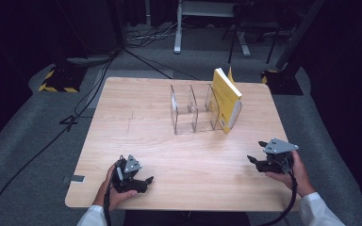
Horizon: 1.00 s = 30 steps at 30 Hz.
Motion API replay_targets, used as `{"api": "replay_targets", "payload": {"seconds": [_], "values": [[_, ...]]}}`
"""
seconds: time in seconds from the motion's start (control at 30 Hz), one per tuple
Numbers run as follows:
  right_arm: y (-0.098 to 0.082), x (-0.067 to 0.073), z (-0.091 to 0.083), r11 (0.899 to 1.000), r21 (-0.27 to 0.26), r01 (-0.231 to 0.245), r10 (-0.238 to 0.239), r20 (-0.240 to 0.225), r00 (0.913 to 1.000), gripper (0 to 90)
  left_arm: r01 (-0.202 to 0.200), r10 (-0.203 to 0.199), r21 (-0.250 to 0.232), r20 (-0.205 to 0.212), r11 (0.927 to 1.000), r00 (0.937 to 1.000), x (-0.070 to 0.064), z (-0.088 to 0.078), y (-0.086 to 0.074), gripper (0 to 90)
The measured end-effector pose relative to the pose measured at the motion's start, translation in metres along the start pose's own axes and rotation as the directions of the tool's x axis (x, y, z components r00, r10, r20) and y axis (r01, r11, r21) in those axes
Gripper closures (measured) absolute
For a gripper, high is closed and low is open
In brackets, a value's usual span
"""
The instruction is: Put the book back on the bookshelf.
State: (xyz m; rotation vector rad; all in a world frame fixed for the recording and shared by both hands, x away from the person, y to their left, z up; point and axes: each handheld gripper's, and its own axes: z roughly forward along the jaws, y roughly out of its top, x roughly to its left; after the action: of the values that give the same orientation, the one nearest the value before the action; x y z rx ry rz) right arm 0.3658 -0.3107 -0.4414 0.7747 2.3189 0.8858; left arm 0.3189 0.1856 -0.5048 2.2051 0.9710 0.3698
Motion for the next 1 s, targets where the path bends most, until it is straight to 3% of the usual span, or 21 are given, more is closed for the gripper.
{"api": "replay_targets", "payload": {"seconds": [0.6, 0.73, 0.87, 1.0], "values": [[-0.059, -0.001, -0.014, 0.996, 0.030, -0.086, 0.086, 0.014, 0.9962, 28.5, -0.003, 0.003, 0.001, 0.000, 1.0000, 1.0000, 0.000, 0.000, 0.000, 16.2], [-0.076, -0.004, -0.017, 0.991, 0.038, -0.131, 0.130, 0.022, 0.9912, 27.7, -0.002, 0.002, 0.000, 0.000, 1.0000, 1.0000, 0.000, 0.000, 0.000, 16.2], [-0.091, -0.007, -0.020, 0.978, 0.036, -0.205, 0.204, 0.024, 0.9787, 27.1, -0.002, 0.002, 0.000, 0.000, 1.0000, 1.0000, 0.000, 0.000, 0.000, 16.2], [-0.103, -0.008, -0.022, 0.969, 0.042, -0.244, 0.243, 0.025, 0.9697, 25.6, 0.004, -0.004, 0.000, -0.001, 1.0000, 1.0000, 0.000, 0.000, 0.000, 16.1]]}}
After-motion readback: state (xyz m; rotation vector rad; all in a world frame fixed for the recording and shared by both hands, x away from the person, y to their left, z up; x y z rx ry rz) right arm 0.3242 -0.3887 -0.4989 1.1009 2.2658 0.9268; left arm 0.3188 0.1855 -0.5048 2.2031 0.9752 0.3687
